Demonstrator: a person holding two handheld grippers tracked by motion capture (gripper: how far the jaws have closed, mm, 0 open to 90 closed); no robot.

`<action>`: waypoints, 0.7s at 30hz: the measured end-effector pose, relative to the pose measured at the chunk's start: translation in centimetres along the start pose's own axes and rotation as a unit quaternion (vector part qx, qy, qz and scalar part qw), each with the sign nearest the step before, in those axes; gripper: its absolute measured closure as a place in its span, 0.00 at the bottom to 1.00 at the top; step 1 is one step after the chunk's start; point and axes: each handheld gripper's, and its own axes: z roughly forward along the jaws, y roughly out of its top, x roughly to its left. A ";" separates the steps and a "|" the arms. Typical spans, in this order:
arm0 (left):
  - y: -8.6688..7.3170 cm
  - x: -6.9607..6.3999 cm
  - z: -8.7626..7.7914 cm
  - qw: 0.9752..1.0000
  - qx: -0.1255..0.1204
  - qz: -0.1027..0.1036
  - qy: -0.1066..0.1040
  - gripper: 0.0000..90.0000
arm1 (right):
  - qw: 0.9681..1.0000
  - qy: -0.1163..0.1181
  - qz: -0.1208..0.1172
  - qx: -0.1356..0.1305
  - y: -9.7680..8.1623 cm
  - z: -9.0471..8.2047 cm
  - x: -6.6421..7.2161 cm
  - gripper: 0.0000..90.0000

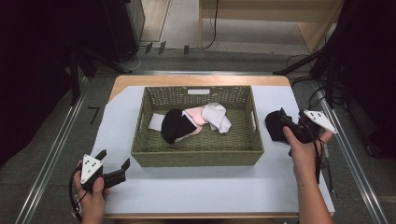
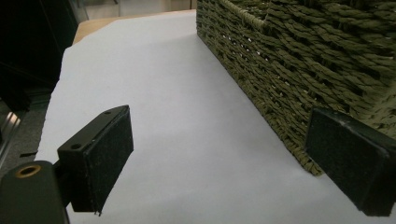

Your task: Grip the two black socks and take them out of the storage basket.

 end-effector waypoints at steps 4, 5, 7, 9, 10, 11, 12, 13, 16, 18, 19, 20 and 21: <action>0.0 0.0 0.0 1.000 0.000 -0.001 -0.001 0.10 | 1.000 0.008 -0.001 -0.014 1.3 -0.2 1.4 0.31; 0.0 0.0 0.0 1.000 0.000 -0.002 0.000 0.10 | 1.000 0.018 -0.005 -0.020 2.2 -0.3 2.4 0.31; 0.0 0.1 0.0 1.000 0.000 -0.002 -0.001 0.10 | 0.999 0.034 -0.003 -0.023 3.0 -0.3 3.5 0.31; 0.0 0.1 0.0 1.000 0.002 -0.001 -0.001 0.10 | 0.999 0.043 -0.003 -0.025 3.7 -0.2 4.7 0.31; 0.0 0.1 0.0 1.000 0.001 -0.002 -0.001 0.10 | 0.998 0.046 -0.006 -0.031 4.0 -0.1 5.2 0.31; 0.0 0.1 0.0 1.000 0.001 -0.002 -0.002 0.10 | 0.998 0.050 -0.006 -0.032 4.3 -0.1 5.9 0.31; 0.0 0.1 0.0 1.000 0.001 -0.002 -0.002 0.10 | 0.998 0.055 -0.005 -0.033 4.5 0.0 6.5 0.31; 0.0 0.1 0.0 1.000 0.002 -0.002 -0.001 0.10 | 0.998 0.060 -0.006 -0.036 4.7 0.1 7.2 0.31; 0.0 0.1 0.0 1.000 0.001 -0.002 -0.001 0.10 | 0.997 0.075 -0.013 -0.034 5.1 0.5 9.3 0.31; 0.0 0.1 0.0 1.000 0.001 -0.002 -0.001 0.10 | 0.996 0.088 -0.015 -0.031 5.1 0.9 10.7 0.31; 0.0 0.1 0.0 1.000 0.001 -0.002 -0.001 0.10 | 0.996 0.088 -0.015 -0.031 5.1 0.9 10.7 0.31; 0.0 0.1 0.0 1.000 0.001 -0.002 -0.002 0.10 | 0.994 0.099 -0.022 -0.027 5.0 1.3 12.2 0.31; 0.0 0.1 0.0 1.000 0.001 -0.002 -0.002 0.10 | 0.994 0.099 -0.022 -0.027 5.0 1.3 12.2 0.31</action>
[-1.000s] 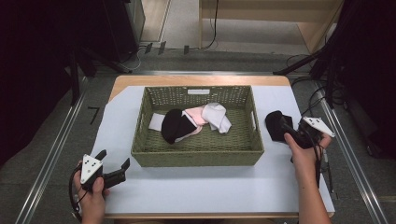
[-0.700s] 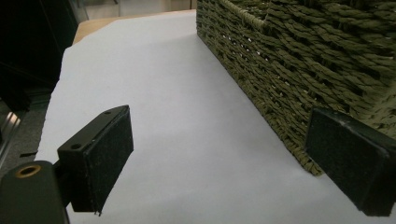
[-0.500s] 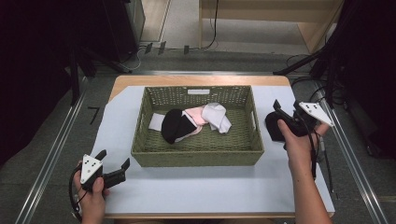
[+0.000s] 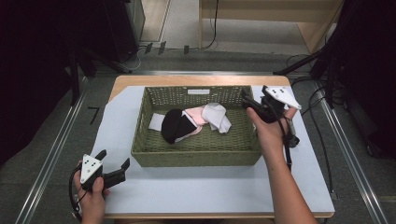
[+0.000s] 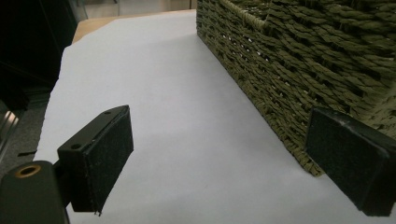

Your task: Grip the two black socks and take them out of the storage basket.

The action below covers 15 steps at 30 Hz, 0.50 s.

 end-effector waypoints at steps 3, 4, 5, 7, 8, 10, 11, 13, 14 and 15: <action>0.0 0.0 0.0 1.000 0.001 -0.002 0.000 0.10 | 1.000 0.020 -0.017 0.010 -0.3 1.5 2.6 0.31; 0.0 0.0 0.0 1.000 -0.001 -0.003 0.000 0.10 | 1.000 0.020 -0.017 0.010 -0.3 1.5 2.6 0.31; 0.0 0.1 0.0 1.000 -0.001 -0.004 -0.001 0.10 | 0.999 0.029 -0.024 0.013 -0.6 2.2 3.8 0.32; 0.0 0.1 0.0 1.000 -0.002 -0.004 -0.002 0.10 | 0.999 0.041 -0.027 0.018 -1.0 2.9 4.8 0.34; 0.0 0.1 0.0 1.000 -0.001 -0.004 -0.002 0.10 | 0.998 0.046 -0.029 0.020 -1.2 3.3 5.4 0.35; 0.0 0.1 0.0 1.000 -0.002 -0.005 -0.003 0.10 | 0.998 0.051 -0.037 0.022 -1.8 4.0 6.4 0.37; 0.0 0.1 0.0 1.000 -0.002 -0.006 -0.004 0.10 | 0.997 0.053 -0.041 0.026 -2.1 4.4 6.9 0.37; 0.0 0.1 0.0 1.000 -0.002 -0.005 -0.004 0.10 | 0.996 0.062 -0.048 0.042 -2.7 5.2 7.8 0.38; 0.0 0.1 0.0 1.000 -0.002 -0.005 -0.004 0.10 | 0.995 0.065 -0.054 0.052 -3.0 5.6 8.2 0.38; 0.0 0.1 0.0 1.000 -0.002 -0.005 -0.004 0.10 | 0.995 0.065 -0.054 0.052 -3.0 5.6 8.2 0.38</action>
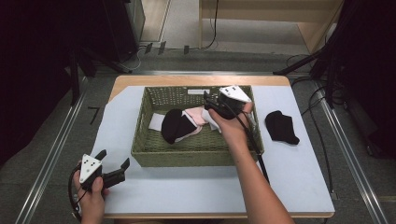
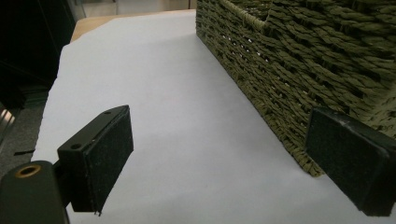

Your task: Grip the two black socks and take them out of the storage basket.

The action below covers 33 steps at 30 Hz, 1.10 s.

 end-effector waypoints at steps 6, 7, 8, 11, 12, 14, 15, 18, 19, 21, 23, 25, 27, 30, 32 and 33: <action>0.0 0.0 0.0 1.000 0.002 -0.001 0.000 0.10 | 0.998 0.043 -0.006 0.040 -1.3 2.4 2.4 0.43; 0.0 0.0 0.0 1.000 0.001 0.000 0.000 0.10 | 0.998 0.050 -0.006 0.048 -1.5 2.6 2.7 0.44; 0.0 0.0 0.0 1.000 0.002 0.000 0.000 0.10 | 0.997 0.057 -0.007 0.057 -1.7 2.9 3.0 0.44; 0.0 0.0 0.0 1.000 0.002 0.000 0.000 0.10 | 0.994 0.067 -0.006 0.085 -2.3 3.5 3.6 0.49; 0.0 0.0 0.0 1.000 0.002 0.000 0.000 0.10 | 0.994 0.067 -0.006 0.085 -2.3 3.5 3.6 0.49; 0.0 0.0 0.0 1.000 0.005 0.000 0.000 0.10 | 0.992 0.063 0.003 0.112 -2.5 3.9 3.9 0.53; 0.0 0.0 0.0 1.000 0.003 0.000 0.000 0.10 | 0.990 0.067 -0.001 0.123 -2.5 4.3 4.5 0.56; 0.0 0.0 0.0 1.000 0.004 -0.001 0.001 0.10 | 0.987 0.085 0.014 0.136 -2.5 4.8 5.4 0.65; 0.0 0.0 0.0 1.000 0.004 -0.002 0.001 0.10 | 0.985 0.093 0.026 0.145 -2.5 4.9 5.7 0.71; 0.0 0.0 0.0 1.000 0.004 -0.001 0.001 0.10 | 0.981 0.106 0.029 0.161 -2.6 5.3 6.3 0.72; 0.0 0.0 0.0 1.000 0.003 -0.001 0.000 0.10 | 0.979 0.102 0.014 0.174 -2.9 5.6 6.7 0.71; 0.0 0.0 0.0 1.000 0.002 -0.002 0.000 0.10 | 0.978 0.102 0.009 0.182 -3.1 5.7 6.8 0.70; 0.0 0.0 0.0 1.000 0.003 -0.002 0.000 0.10 | 0.976 0.099 0.015 0.194 -3.2 5.9 6.7 0.67; 0.0 0.0 0.0 1.000 0.003 -0.001 0.000 0.10 | 0.971 0.096 0.051 0.211 -3.3 6.0 6.7 0.65; 0.0 0.0 0.0 1.000 0.003 -0.002 0.000 0.10 | 0.971 0.082 0.040 0.223 -3.5 6.1 6.5 0.65; 0.0 0.0 0.0 1.000 0.003 -0.002 0.000 0.10 | 0.971 0.082 0.040 0.223 -3.5 6.1 6.5 0.65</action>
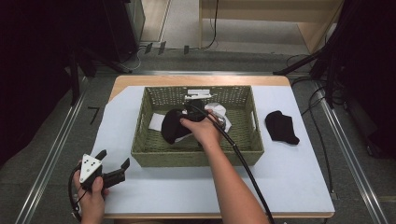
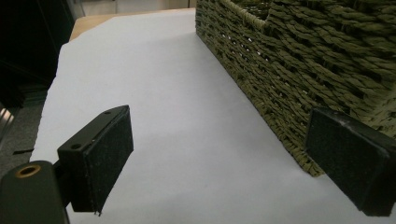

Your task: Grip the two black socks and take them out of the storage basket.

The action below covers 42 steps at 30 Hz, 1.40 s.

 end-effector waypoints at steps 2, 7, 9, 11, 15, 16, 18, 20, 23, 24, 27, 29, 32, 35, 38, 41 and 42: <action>0.0 0.0 0.0 1.000 -0.002 0.000 0.000 0.10 | 1.000 -0.002 0.009 0.025 -0.3 0.4 -0.2 0.67; 0.0 0.0 0.0 1.000 0.000 0.000 0.000 0.10 | 0.999 0.004 -0.016 0.048 -0.6 0.5 0.0 0.86; 0.0 0.0 0.0 1.000 0.000 0.001 0.000 0.10 | 0.999 0.004 -0.020 0.051 -0.6 0.4 0.0 0.90; 0.0 0.0 0.0 1.000 -0.001 0.001 0.000 0.10 | 0.999 0.010 -0.019 0.049 -0.5 0.3 0.0 0.97; 0.0 0.0 0.0 1.000 0.000 -0.001 -0.001 0.10 | 1.000 0.004 -0.030 0.007 0.0 -0.4 -0.1 0.98; 0.0 0.0 0.0 1.000 0.000 -0.001 -0.001 0.10 | 1.000 0.004 -0.030 0.007 0.0 -0.4 -0.1 0.98; 0.0 0.0 0.0 1.000 0.000 -0.001 -0.001 0.10 | 0.998 -0.043 -0.033 -0.043 0.4 -1.3 -0.7 0.98; 0.0 0.0 0.0 1.000 0.001 -0.001 -0.001 0.10 | 0.996 -0.060 -0.027 -0.061 0.6 -1.7 -0.9 0.98; 0.0 0.0 0.0 1.000 0.001 -0.001 0.000 0.10 | 0.995 -0.058 -0.019 -0.079 0.5 -2.0 -1.1 0.98; 0.0 0.0 0.0 1.000 0.001 -0.001 0.000 0.10 | 0.995 -0.058 -0.019 -0.079 0.5 -2.0 -1.1 0.98; 0.0 0.0 0.0 1.000 0.001 -0.001 0.000 0.10 | 0.999 -0.007 -0.009 -0.034 -0.1 -0.9 -0.8 0.91; 0.0 0.0 0.0 1.000 0.001 0.000 -0.001 0.10 | 0.999 0.010 0.013 -0.031 -0.2 -0.7 -0.8 0.82; 0.0 0.1 0.0 1.000 0.002 0.000 -0.001 0.10 | 0.999 0.020 0.030 -0.033 -0.1 -0.7 -0.7 0.77; 0.0 0.0 0.0 1.000 0.003 0.001 0.000 0.10 | 0.997 0.050 0.064 -0.014 -0.1 -0.2 -0.3 0.61; 0.0 0.1 0.0 1.000 0.001 0.000 -0.001 0.10 | 0.997 0.057 0.048 -0.005 -0.2 0.2 0.1 0.51; 0.0 0.1 0.0 1.000 0.001 0.000 -0.001 0.10 | 0.999 0.052 0.006 0.005 -0.2 0.5 0.6 0.45; 0.0 0.1 0.0 1.000 0.001 0.000 -0.001 0.10 | 0.999 0.051 0.000 0.008 -0.2 0.5 0.7 0.43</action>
